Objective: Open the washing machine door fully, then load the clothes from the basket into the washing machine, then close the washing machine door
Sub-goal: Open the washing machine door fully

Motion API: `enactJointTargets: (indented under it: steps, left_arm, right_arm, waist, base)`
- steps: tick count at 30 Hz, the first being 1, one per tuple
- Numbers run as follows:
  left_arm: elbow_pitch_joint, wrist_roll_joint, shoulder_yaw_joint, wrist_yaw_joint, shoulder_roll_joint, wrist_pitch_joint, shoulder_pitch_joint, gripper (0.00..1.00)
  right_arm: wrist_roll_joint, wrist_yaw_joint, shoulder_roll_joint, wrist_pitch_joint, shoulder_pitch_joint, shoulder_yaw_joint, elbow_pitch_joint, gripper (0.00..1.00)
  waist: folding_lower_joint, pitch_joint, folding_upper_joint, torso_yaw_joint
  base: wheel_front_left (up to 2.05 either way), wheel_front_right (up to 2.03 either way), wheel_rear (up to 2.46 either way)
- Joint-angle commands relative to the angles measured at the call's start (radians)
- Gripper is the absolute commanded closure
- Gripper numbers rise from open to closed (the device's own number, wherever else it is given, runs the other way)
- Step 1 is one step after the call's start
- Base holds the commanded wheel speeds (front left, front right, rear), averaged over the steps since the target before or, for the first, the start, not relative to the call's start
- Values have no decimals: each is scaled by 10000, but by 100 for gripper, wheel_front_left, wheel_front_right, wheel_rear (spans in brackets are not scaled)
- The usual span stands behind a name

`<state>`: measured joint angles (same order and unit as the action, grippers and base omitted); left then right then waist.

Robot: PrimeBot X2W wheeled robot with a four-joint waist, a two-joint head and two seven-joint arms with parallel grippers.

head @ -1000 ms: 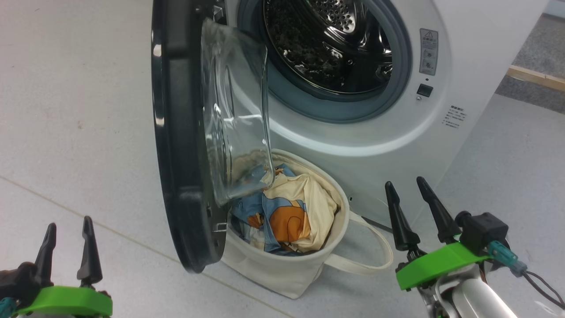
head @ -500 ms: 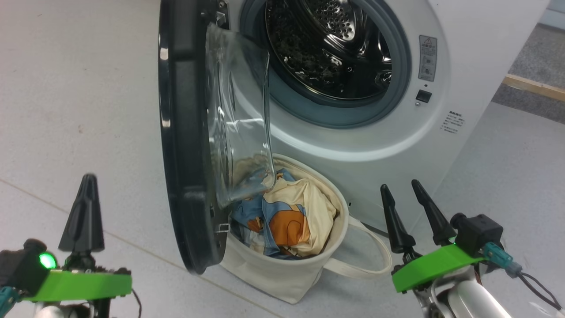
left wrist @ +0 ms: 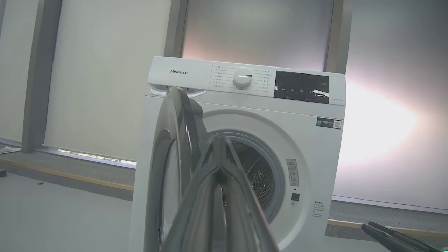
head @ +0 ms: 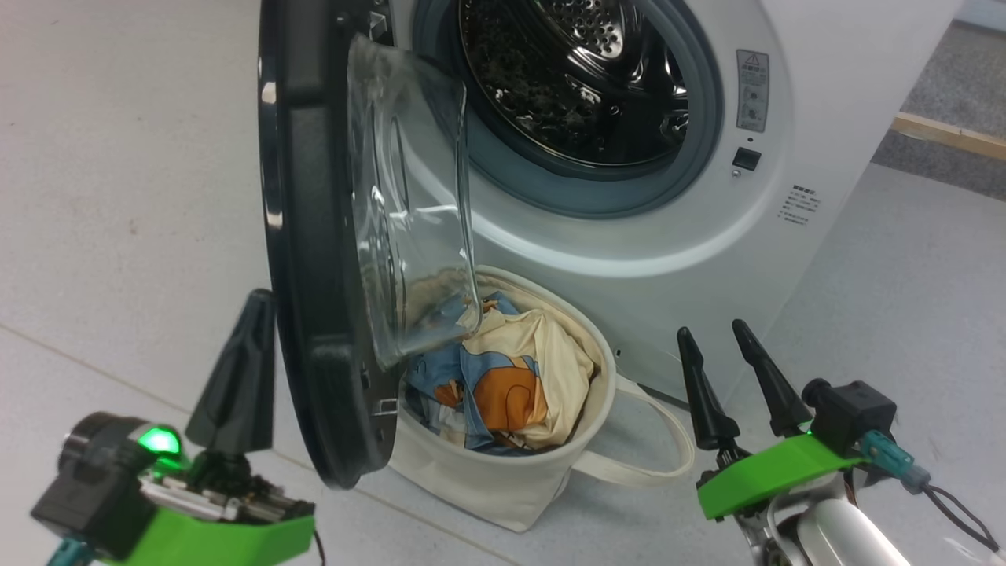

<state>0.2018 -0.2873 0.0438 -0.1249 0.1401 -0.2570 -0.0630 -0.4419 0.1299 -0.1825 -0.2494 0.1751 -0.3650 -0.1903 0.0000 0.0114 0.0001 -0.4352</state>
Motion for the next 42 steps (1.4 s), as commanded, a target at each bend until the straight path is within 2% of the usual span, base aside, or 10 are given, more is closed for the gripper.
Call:
enactJointTargets:
  steps: [1, 9, 20, 30, 42]
  left_arm:
    - [435, 51, -136, -57, 153, -48, -238, 100]
    - [215, 115, 846, -57, 315, -48, -154, 100]
    - [-1449, 273, 1548, 64, 156, 113, -259, 100]
    - [-2441, 113, 1127, 505, 212, 186, -281, 100]
    - [-2879, -313, 172, 837, 692, 112, -496, 100]
  right_arm:
    - [-44, 8, -18, -124, 166, -97, 291, 0]
    - [-66, 8, -6, -124, 222, -96, 275, 0]
    - [-96, 8, 12, -124, 248, -94, 250, 0]
    - [-111, 8, 3, -124, 226, -75, 233, 0]
    - [-166, 8, -13, -124, 292, -196, 227, 0]
  waist:
    - [0, -31, -1, 28]
    - [0, -118, -1, 123]
    - [0, -148, -1, 214]
    - [0, -165, -1, 132]
    - [0, -277, -1, -158]
  base:
    - [0, 0, 0]
    - [0, 0, 0]
    - [0, 0, 0]
    - [0, 0, 0]
    - [0, 0, 0]
